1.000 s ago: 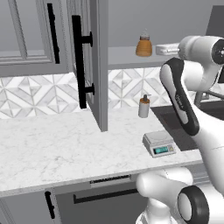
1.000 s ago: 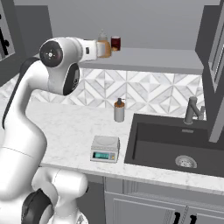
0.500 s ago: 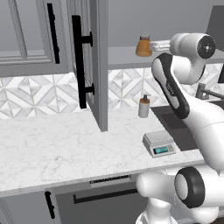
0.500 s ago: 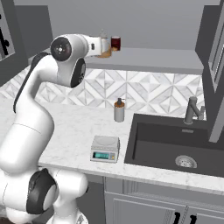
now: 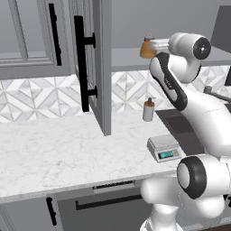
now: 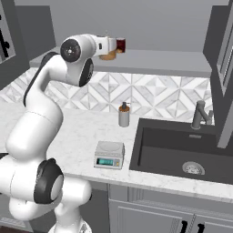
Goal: Pick the honey bottle and place it on the digital scale for weighing, and close the cabinet.
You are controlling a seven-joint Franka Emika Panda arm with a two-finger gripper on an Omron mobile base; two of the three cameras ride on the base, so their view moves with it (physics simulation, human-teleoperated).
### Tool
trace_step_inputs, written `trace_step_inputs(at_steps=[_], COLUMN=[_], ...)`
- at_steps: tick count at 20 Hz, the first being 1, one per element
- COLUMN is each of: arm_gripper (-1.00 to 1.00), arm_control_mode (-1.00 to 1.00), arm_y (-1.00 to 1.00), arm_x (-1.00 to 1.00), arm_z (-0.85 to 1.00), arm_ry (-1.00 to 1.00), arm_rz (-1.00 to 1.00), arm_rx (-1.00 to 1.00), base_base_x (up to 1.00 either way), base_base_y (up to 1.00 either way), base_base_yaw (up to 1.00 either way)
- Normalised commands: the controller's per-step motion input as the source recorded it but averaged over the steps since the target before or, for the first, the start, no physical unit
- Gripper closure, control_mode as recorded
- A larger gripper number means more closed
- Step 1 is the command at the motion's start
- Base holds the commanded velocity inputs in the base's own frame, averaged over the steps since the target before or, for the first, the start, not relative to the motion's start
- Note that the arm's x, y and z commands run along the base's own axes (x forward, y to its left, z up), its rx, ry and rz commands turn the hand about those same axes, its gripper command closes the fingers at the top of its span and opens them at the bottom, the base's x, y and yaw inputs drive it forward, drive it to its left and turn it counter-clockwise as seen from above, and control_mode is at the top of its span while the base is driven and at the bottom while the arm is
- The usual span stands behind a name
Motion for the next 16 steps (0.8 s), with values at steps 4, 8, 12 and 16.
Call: trace_step_inputs(at_steps=[4,8,12,16], arm_gripper=[-1.00,-1.00,-1.00,-1.00], arm_control_mode=[-1.00,-1.00,-1.00,-1.00], arm_y=[0.00,0.00,0.00,0.00], arm_x=[0.48,0.59,0.59,0.50], arm_z=[0.00,0.00,0.00,0.00], arm_ry=[0.01,0.11,0.05,0.00], arm_rz=[0.00,0.00,0.00,0.00], arm_rx=[0.00,0.00,0.00,0.00], base_base_x=[0.00,0.00,0.00,0.00], base_base_y=[0.00,0.00,0.00,0.00], base_base_yaw=[0.00,0.00,0.00,0.00])
